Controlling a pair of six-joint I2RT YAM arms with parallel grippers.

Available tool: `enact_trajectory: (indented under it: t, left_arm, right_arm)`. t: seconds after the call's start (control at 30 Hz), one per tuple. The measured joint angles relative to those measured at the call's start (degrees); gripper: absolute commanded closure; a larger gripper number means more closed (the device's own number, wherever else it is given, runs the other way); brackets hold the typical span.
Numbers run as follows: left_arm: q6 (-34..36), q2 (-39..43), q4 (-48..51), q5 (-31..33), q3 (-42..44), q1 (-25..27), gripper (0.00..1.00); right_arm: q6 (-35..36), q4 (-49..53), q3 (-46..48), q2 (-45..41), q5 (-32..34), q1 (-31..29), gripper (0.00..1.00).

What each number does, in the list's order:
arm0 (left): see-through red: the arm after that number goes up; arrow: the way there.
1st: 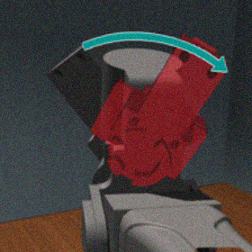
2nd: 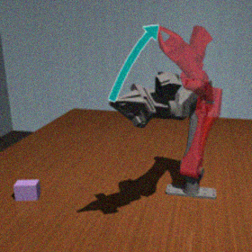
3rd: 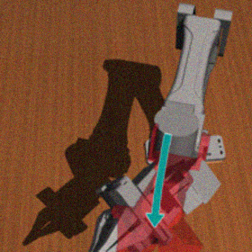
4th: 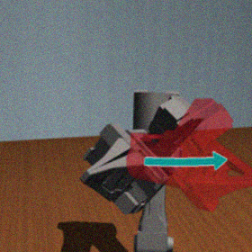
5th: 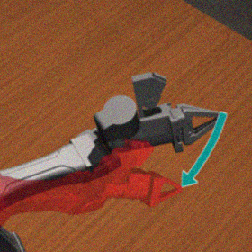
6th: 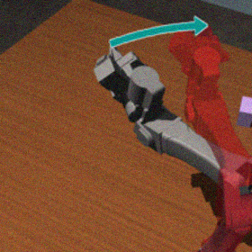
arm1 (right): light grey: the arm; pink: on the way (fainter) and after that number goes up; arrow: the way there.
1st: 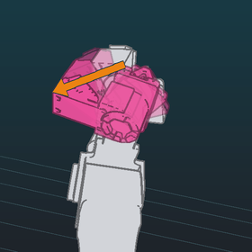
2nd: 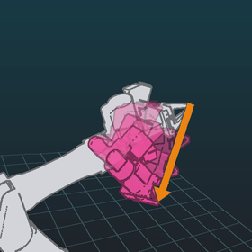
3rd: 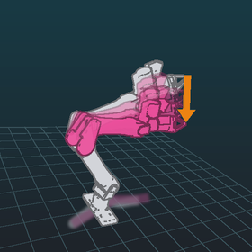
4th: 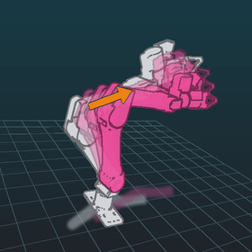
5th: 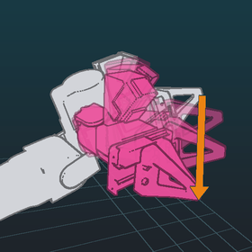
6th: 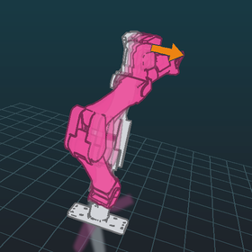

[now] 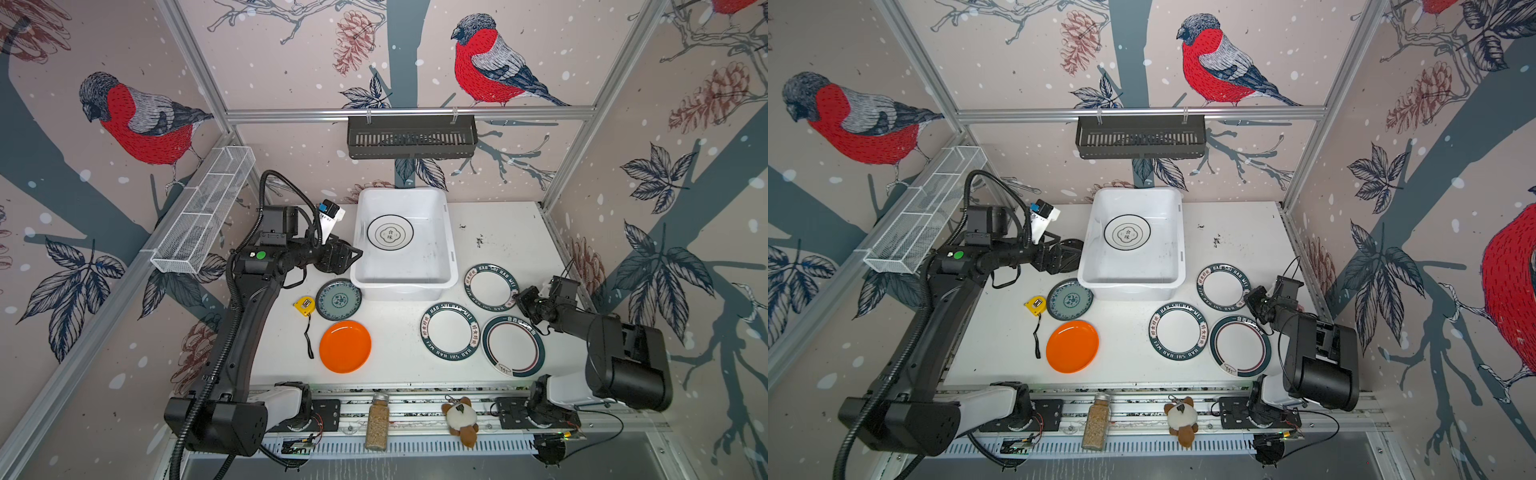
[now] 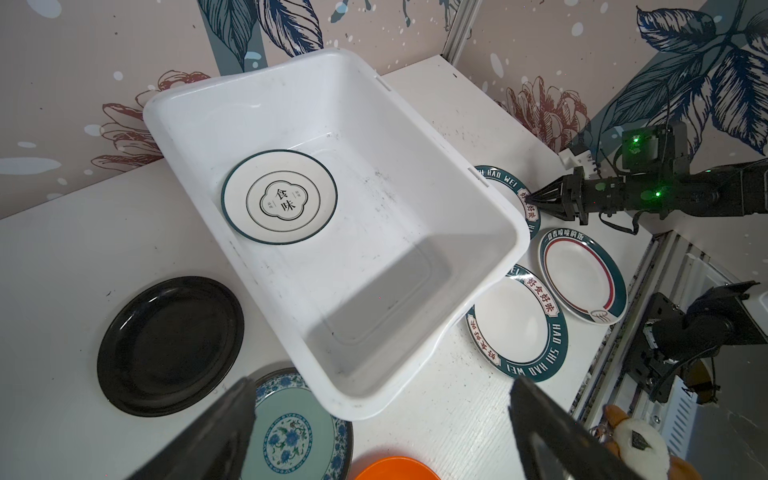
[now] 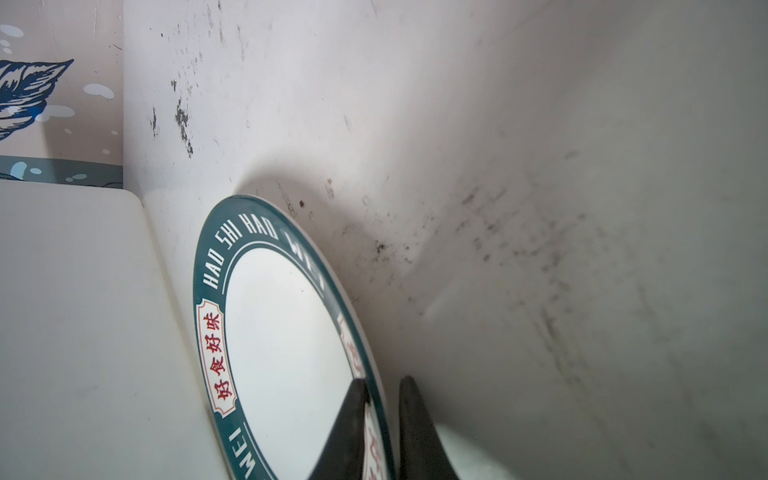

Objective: Place the plates into the plastic bin on the countertop
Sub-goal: 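Grip the 'HAO SHI HAO WEI' plate rim with the right gripper, then lift the plate upright with the right gripper and carry it toward the bin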

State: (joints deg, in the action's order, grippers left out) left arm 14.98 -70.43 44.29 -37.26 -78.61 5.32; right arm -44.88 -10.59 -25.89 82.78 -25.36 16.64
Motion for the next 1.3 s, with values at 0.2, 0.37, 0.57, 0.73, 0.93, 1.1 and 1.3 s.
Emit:
enact_trajectory:
  t: [0.2, 0.37, 0.57, 0.73, 0.93, 1.1, 1.3]
  left_arm:
    - [0.0, 0.0, -0.3, 0.0, 0.2, 0.0, 0.05]
    - [-0.1, 0.0, -0.3, 0.0, 0.2, 0.0, 0.05]
    - [-0.1, 0.1, -0.3, 0.0, 0.2, 0.0, 0.05]
    - [-0.2, 0.1, -0.4, 0.0, 0.2, 0.0, 0.05]
    - [-1.0, 0.1, -0.8, 0.0, 0.2, 0.0, 0.05]
    - [-1.1, 0.1, -0.9, 0.0, 0.2, 0.1, 0.05]
    - [-1.5, 0.2, -1.6, 0.0, 0.1, 0.1, 0.05]
  right_arm:
    - [-0.4, -1.8, 0.4, 0.6, -0.8, -0.1, 0.79]
    - [-0.5, -4.9, 0.5, 2.5, -2.2, -0.1, 0.81]
    - [-1.5, -8.4, 1.5, 3.8, -4.0, 0.1, 0.86]
    - [-1.6, -9.4, 1.7, 3.9, -5.9, 0.3, 0.91]
    - [-1.7, -9.9, 1.6, 3.8, -7.0, 0.5, 0.95]
    - [-1.9, -9.3, 0.9, 2.8, -7.6, 0.7, 0.97]
    - [-3.3, -5.6, -1.3, -0.4, -7.3, 0.7, 0.98]
